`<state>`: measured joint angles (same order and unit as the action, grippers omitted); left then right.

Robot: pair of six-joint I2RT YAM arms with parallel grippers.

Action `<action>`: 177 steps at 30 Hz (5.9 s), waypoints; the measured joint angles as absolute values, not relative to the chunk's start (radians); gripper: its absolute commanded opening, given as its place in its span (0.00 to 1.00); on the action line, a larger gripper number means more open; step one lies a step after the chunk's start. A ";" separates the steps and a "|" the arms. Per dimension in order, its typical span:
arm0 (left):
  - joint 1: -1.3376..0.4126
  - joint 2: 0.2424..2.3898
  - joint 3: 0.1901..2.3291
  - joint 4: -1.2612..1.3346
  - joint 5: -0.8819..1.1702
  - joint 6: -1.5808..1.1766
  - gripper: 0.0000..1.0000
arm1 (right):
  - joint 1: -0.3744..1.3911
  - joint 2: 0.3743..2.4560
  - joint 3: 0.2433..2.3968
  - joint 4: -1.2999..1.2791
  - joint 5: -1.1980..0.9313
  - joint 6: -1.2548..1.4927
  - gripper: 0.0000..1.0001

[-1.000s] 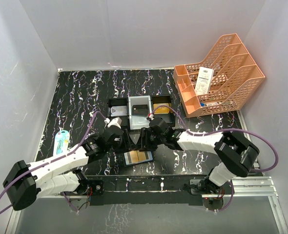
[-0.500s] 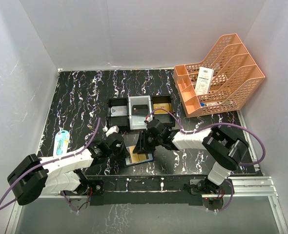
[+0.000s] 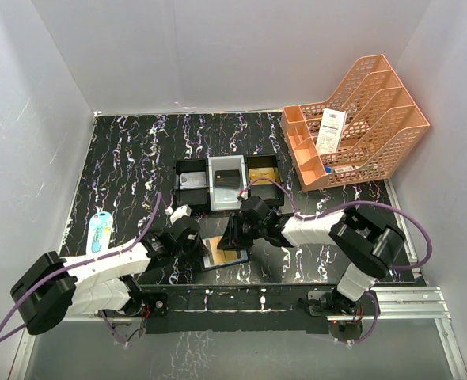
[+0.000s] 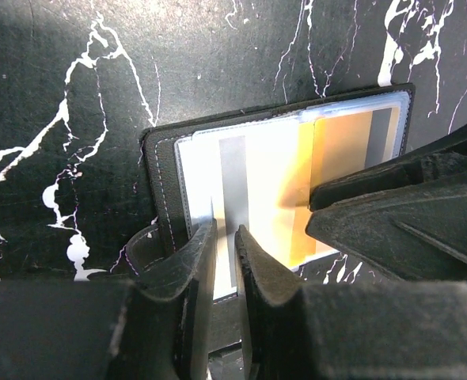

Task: Take the credit cards out of the card holder

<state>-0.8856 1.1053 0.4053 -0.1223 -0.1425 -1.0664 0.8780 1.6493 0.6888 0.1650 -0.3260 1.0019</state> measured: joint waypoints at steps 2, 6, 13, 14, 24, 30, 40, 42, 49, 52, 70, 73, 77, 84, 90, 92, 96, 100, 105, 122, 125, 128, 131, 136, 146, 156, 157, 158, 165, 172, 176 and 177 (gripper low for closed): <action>-0.886 1.103 0.405 -0.127 -0.143 -1.068 0.15 | 0.884 1.633 0.688 0.148 -0.306 1.003 0.29; -0.886 1.101 0.404 -0.128 -0.144 -1.070 0.14 | 0.902 1.598 0.690 0.084 -0.255 0.996 0.30; -0.886 1.098 0.402 -0.130 -0.145 -1.071 0.14 | 0.927 1.599 0.704 0.057 -0.226 0.994 0.29; -0.886 1.098 0.401 -0.129 -0.145 -1.071 0.14 | 0.931 1.607 0.714 0.051 -0.226 0.994 0.28; -0.886 1.083 0.392 -0.131 -0.151 -1.071 0.13 | 0.955 1.649 0.745 0.051 -0.220 0.997 0.23; -0.886 1.073 0.390 -0.140 -0.154 -1.073 0.25 | 0.958 1.647 0.752 0.033 -0.204 0.997 0.29; -0.886 1.012 0.374 -0.184 -0.162 -1.069 0.22 | 0.978 1.618 0.843 -0.159 -0.096 0.936 0.30; -0.886 1.006 0.368 -0.187 -0.164 -1.068 0.19 | 0.980 1.619 0.853 -0.180 -0.088 0.924 0.29; -0.886 1.020 0.362 -0.177 -0.168 -1.063 0.10 | 0.995 1.645 0.884 -0.207 -0.086 0.912 0.28; -0.886 1.038 0.359 -0.148 -0.164 -1.064 0.07 | 1.001 1.656 0.889 -0.208 -0.093 0.909 0.27; -0.884 1.036 0.315 -0.062 -0.149 -1.087 0.00 | 1.002 1.684 0.899 -0.186 -0.133 0.920 0.28; -0.884 1.028 0.307 -0.056 -0.150 -1.094 0.00 | 0.996 1.681 0.888 -0.167 -0.153 0.925 0.27; -0.884 1.024 0.303 -0.052 -0.150 -1.101 0.00 | 0.988 1.678 0.865 -0.133 -0.169 0.945 0.22; -0.884 1.020 0.299 -0.045 -0.150 -1.101 0.00 | 0.981 1.650 0.783 -0.047 -0.182 1.015 0.05; -0.884 1.018 0.299 -0.045 -0.150 -1.100 0.00 | 0.978 1.635 0.736 0.003 -0.183 1.065 0.00; -0.884 1.016 0.297 -0.045 -0.150 -1.101 0.00 | 0.978 1.631 0.735 0.003 -0.183 1.071 0.00; -0.884 1.006 0.289 -0.040 -0.151 -1.105 0.00 | 0.978 1.602 0.723 0.005 -0.181 1.075 0.00; -0.884 0.992 0.277 -0.035 -0.155 -1.115 0.00 | 0.980 1.551 0.708 0.021 -0.179 1.076 0.00; -0.884 0.987 0.274 -0.034 -0.158 -1.120 0.00 | 0.979 1.515 0.688 0.035 -0.180 1.076 0.00; -0.884 0.988 0.274 -0.034 -0.158 -1.120 0.00 | 0.933 1.468 0.620 0.073 -0.239 1.074 0.05; -0.884 0.988 0.274 -0.033 -0.158 -1.119 0.00 | 0.930 1.481 0.622 0.081 -0.256 1.068 0.14; -0.884 0.988 0.274 -0.030 -0.155 -1.118 0.00 | 0.930 1.528 0.648 0.058 -0.262 1.047 0.24; -0.884 0.986 0.274 -0.030 -0.153 -1.114 0.00 | 0.930 1.575 0.682 0.026 -0.260 1.025 0.27; -0.884 0.992 0.274 -0.023 -0.150 -1.110 0.00 | 0.934 1.594 0.720 -0.008 -0.233 1.015 0.28; -0.879 1.016 0.249 0.076 -0.107 -1.088 0.00 | 0.943 1.641 0.736 0.027 -0.246 1.031 0.21; -0.879 1.017 0.255 0.058 -0.113 -1.098 0.00 | 0.942 1.631 0.698 0.079 -0.254 1.064 0.21; -0.879 1.016 0.255 0.056 -0.115 -1.100 0.00 | 0.942 1.627 0.692 0.085 -0.257 1.065 0.22; -0.879 1.016 0.255 0.055 -0.115 -1.102 0.00 | 0.942 1.620 0.683 0.089 -0.263 1.069 0.22; -0.879 1.011 0.252 0.056 -0.115 -1.113 0.00 | 0.942 1.607 0.657 0.114 -0.287 1.075 0.13; -0.879 1.009 0.251 0.054 -0.116 -1.117 0.00 | 0.931 1.602 0.636 0.143 -0.310 1.076 0.09; -0.879 1.004 0.249 0.052 -0.117 -1.119 0.00 | 0.909 1.586 0.607 0.178 -0.339 1.076 0.08; -0.879 1.004 0.249 0.052 -0.117 -1.119 0.00 | 0.900 1.581 0.595 0.191 -0.355 1.076 0.07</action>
